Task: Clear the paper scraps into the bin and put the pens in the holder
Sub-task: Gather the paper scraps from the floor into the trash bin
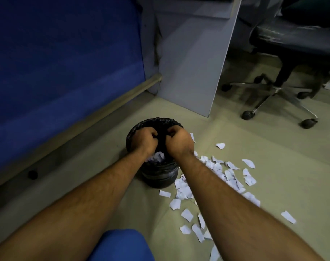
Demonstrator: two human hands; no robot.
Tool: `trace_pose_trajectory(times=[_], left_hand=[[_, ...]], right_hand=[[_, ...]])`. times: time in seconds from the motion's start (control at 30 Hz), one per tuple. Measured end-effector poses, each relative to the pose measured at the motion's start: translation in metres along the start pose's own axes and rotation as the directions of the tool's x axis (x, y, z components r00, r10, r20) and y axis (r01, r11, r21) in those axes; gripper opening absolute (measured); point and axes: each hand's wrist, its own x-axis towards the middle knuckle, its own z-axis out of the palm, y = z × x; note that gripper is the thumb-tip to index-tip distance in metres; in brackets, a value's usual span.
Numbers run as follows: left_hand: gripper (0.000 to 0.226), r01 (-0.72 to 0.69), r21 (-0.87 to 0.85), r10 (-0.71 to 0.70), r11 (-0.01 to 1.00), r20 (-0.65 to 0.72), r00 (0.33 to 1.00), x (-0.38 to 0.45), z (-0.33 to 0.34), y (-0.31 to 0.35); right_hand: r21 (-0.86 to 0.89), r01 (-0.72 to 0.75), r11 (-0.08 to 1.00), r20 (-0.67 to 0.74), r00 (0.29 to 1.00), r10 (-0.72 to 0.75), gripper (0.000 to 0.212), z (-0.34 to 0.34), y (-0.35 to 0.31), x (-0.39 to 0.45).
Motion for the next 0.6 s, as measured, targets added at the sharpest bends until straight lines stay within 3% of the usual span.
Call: trace_pose_trajectory(times=[0.23, 0.37, 0.5, 0.6], left_hand=[[0.017, -0.152, 0.047, 0.143, 0.987, 0.150, 0.978, -0.013, 0.025, 0.055], [0.019, -0.261, 0.083, 0.239, 0.962, 0.205, 0.949, -0.046, 0.073, 0.083], [0.021, -0.305, 0.092, 0.228, 0.948, 0.475, 0.850, -0.104, 0.164, 0.077], [0.027, -0.269, 0.160, 0.141, 0.950, 0.551, 0.822, -0.147, 0.219, 0.053]], right_hand=[[0.276, -0.135, 0.952, -0.193, 0.962, 0.193, 0.017, -0.036, 0.038, -0.001], [0.434, -0.305, 0.848, -0.217, 0.878, 0.427, 0.015, -0.055, 0.113, -0.019], [0.274, -0.492, 0.826, -0.157, 0.825, 0.543, 0.013, -0.044, 0.214, -0.067], [0.038, -0.558, 0.829, -0.107, 0.823, 0.558, 0.031, -0.026, 0.271, -0.106]])
